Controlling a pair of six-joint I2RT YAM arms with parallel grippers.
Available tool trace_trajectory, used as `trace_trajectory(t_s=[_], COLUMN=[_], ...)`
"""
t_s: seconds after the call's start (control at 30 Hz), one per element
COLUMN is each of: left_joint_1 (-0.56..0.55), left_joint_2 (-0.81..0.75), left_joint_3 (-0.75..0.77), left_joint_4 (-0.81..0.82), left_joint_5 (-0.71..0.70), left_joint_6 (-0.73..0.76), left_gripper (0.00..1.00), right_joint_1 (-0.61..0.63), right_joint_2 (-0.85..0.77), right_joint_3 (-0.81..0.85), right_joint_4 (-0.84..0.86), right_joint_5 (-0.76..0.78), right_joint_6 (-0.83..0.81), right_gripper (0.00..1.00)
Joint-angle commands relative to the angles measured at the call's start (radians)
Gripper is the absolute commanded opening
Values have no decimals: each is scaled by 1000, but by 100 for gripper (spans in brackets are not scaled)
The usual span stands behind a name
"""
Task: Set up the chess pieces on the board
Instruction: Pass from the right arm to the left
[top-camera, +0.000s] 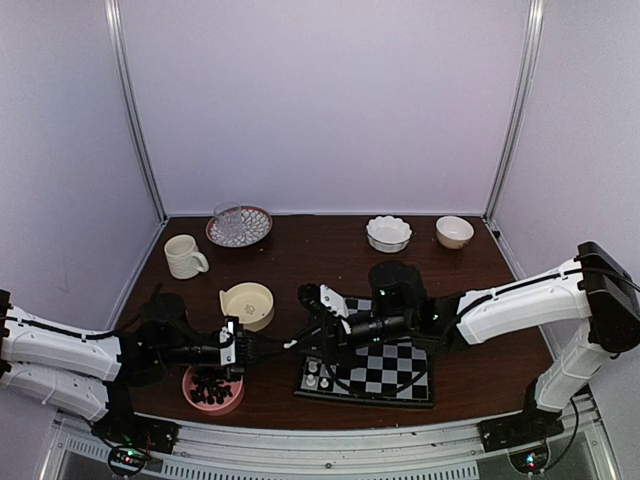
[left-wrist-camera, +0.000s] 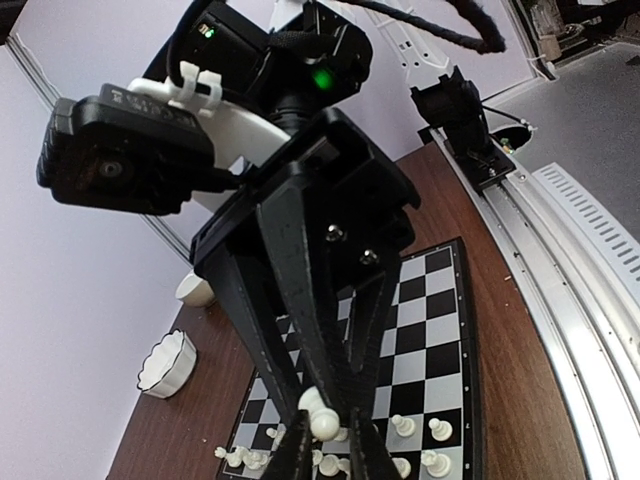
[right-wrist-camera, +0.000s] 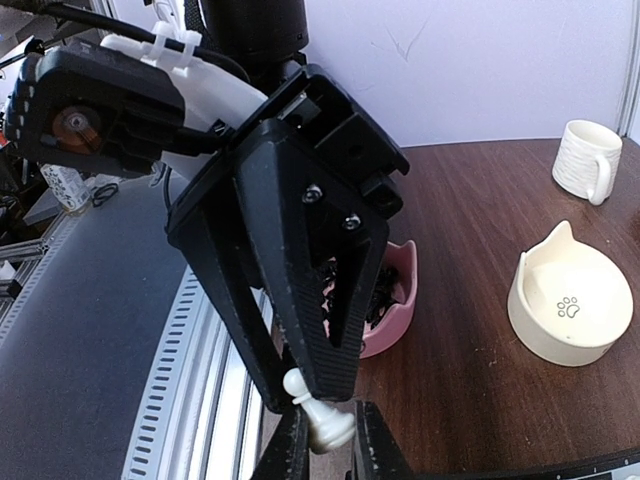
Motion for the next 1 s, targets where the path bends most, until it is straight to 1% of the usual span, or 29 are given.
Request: trace_trajectory(t_s=[0.0, 0.2, 0.33, 0.37, 0.47, 0.53, 0.6, 0.7, 0.87, 0.97], left_joint_1=[-3, -3, -2, -3, -3, -3, -3, -3, -3, -3], left_joint_2=[-10, -22, -9, -5, 5, 12, 23, 50, 92, 134], left_joint_3=[16, 19, 49, 49, 52, 64, 88, 125, 188, 273], left_joint_4=[53, 53, 3, 8, 10, -6, -42, -91, -167, -283], left_joint_5=[22, -7, -11, -13, -31, -54, -84, -125, -178, -200], left_joint_6=[-6, -42, -60, -64, -77, -95, -118, -146, -190, -221], left_gripper=[12, 0, 0, 0, 0, 0, 0, 0, 0, 0], right_joint_1=[-2, -2, -1, -1, -2, -3, -7, -27, -100, -155], right_joint_2=[16, 20, 18, 18, 6, -16, -48, -108, -235, -320], right_joint_3=[29, 28, 26, 25, 12, -4, -23, -55, -161, -225], right_joint_4=[30, 29, 32, 33, 34, 32, 18, -18, -1, 10], right_joint_5=[-10, -5, -1, 1, 17, 48, 76, 125, 205, 296], right_joint_6=[12, 9, 7, 5, 2, -38, -67, -99, -135, -153], right_gripper=[7, 8, 11, 12, 24, 31, 35, 41, 47, 49])
